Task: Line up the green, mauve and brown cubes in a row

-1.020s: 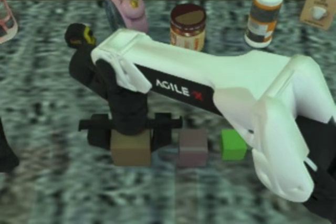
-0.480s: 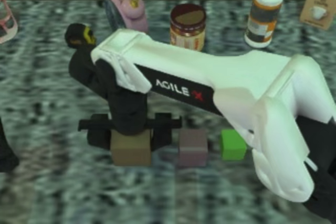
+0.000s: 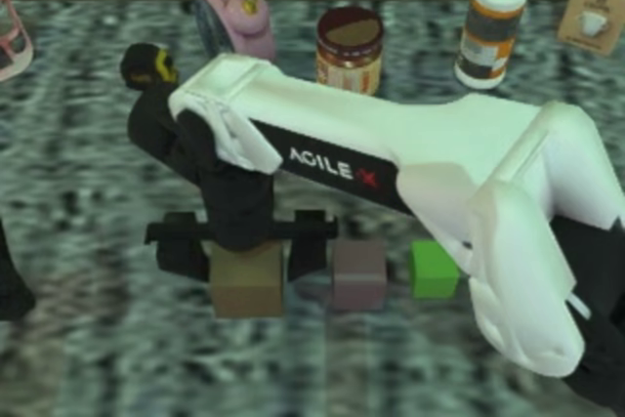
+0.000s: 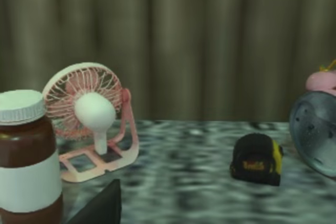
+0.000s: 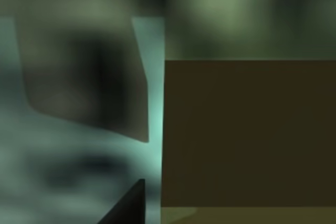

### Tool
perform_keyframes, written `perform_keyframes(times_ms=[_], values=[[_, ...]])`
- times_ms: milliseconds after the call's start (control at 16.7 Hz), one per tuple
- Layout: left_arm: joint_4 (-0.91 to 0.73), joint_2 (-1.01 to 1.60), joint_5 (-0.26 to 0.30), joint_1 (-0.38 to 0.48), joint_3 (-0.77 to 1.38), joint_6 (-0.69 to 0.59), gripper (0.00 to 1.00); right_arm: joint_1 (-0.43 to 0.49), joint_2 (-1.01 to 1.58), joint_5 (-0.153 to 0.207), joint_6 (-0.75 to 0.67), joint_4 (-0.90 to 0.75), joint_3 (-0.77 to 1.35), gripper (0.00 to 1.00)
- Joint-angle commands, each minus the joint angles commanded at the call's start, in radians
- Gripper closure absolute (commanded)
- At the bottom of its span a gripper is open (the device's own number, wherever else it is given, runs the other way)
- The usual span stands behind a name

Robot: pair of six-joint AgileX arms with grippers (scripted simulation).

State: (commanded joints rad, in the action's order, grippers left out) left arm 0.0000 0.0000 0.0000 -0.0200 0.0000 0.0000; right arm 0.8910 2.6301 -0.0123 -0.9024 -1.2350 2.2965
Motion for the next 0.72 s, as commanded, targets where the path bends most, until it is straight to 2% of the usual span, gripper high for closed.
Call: perform_keyframes(times_ms=[540,720], values=[[0.000,0.000,0.000,0.000,0.000,0.000,0.00,-0.002,0.001,0.000,0.000,-0.003,0.003,0.00],[0.000,0.000,0.000,0.000,0.000,0.000,0.00,0.003,0.014,0.000,-0.001,-0.072,0.076,0.00]])
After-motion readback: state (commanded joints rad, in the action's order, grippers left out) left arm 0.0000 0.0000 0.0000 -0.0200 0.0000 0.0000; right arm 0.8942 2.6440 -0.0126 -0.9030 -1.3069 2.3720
